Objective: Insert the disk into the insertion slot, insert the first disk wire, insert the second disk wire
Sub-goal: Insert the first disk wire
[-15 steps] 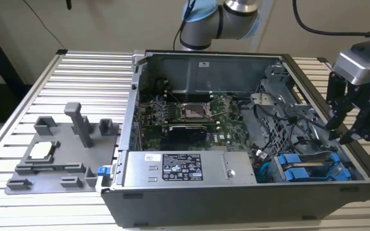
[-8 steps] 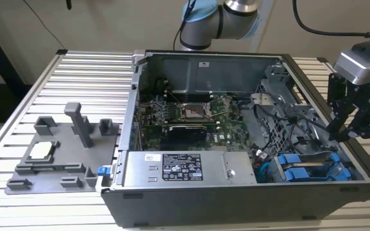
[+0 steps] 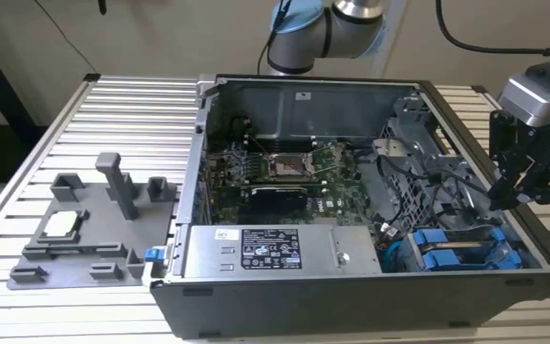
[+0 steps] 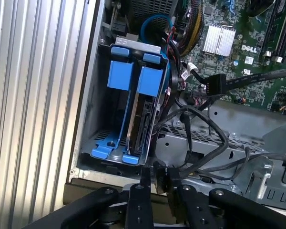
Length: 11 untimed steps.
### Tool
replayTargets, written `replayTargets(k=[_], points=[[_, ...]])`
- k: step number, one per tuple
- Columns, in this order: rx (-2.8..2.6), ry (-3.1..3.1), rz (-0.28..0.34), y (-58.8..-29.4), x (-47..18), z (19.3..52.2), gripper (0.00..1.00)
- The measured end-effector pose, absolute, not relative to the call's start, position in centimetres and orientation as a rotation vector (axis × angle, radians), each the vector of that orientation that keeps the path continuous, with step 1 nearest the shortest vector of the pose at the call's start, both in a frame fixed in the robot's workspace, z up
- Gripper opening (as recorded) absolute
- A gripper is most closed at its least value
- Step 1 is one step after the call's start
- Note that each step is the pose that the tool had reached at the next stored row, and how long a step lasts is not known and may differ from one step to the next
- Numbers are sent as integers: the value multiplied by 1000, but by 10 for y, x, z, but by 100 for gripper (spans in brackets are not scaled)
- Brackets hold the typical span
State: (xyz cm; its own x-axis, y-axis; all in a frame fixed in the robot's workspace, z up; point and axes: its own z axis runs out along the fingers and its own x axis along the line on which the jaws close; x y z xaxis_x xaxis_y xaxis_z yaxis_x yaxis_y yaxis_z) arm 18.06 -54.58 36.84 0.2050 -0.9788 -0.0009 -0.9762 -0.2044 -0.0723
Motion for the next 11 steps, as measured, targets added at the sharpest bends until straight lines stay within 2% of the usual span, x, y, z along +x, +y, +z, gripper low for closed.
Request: replayTargets(k=[1,3,11], points=[[-2394,1944,-69,-546,181,368,22],[-2394,1944,-69,-546,181,368,19],[-2395,1945,-68,-547,178,368,19]])
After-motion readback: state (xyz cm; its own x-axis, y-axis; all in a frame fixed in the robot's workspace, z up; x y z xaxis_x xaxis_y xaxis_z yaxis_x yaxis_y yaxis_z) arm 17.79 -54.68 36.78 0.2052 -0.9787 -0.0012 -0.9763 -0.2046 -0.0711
